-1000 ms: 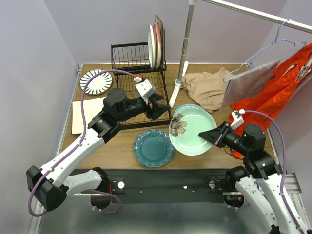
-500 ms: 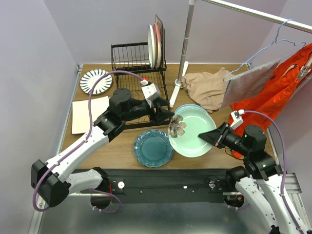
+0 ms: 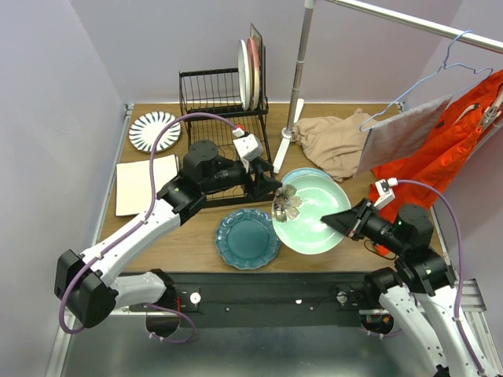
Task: Unload the plates from the dish rack
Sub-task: Place the plate at the center of the board.
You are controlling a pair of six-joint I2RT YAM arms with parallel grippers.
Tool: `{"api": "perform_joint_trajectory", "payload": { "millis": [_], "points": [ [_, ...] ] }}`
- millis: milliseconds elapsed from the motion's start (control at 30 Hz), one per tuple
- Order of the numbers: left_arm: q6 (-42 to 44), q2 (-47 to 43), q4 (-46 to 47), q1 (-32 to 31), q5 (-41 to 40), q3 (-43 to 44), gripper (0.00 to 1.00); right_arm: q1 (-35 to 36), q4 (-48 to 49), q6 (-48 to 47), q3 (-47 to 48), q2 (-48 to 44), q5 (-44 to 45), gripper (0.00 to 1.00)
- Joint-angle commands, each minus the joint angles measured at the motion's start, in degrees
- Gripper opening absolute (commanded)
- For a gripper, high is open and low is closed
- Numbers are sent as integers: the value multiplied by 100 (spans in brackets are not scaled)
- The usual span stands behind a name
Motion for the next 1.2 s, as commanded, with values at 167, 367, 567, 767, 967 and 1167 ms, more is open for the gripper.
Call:
{"api": "perform_joint_trajectory", "payload": {
  "millis": [167,367,567,767,967,1167],
  "points": [
    [42,254,-63,18,431,31,67,24,761,263,272,-138,-39,1],
    [15,359,-98,27,396,31,66,24,875,298,246,-173,-101,1],
    [-116,509,7,26,712,5,66,33,945,342,219,-138,-163,1],
    [-266,527,253,18,1125,-65,67,24,1095,394,228,-111,-171,1],
    [-327,518,324,18,1152,-109,66,24,1227,509,88,-138,-242,1],
    [-433,606,482,18,1468,-136,66,24,1305,509,61,-111,-277,1]
  ]
}}
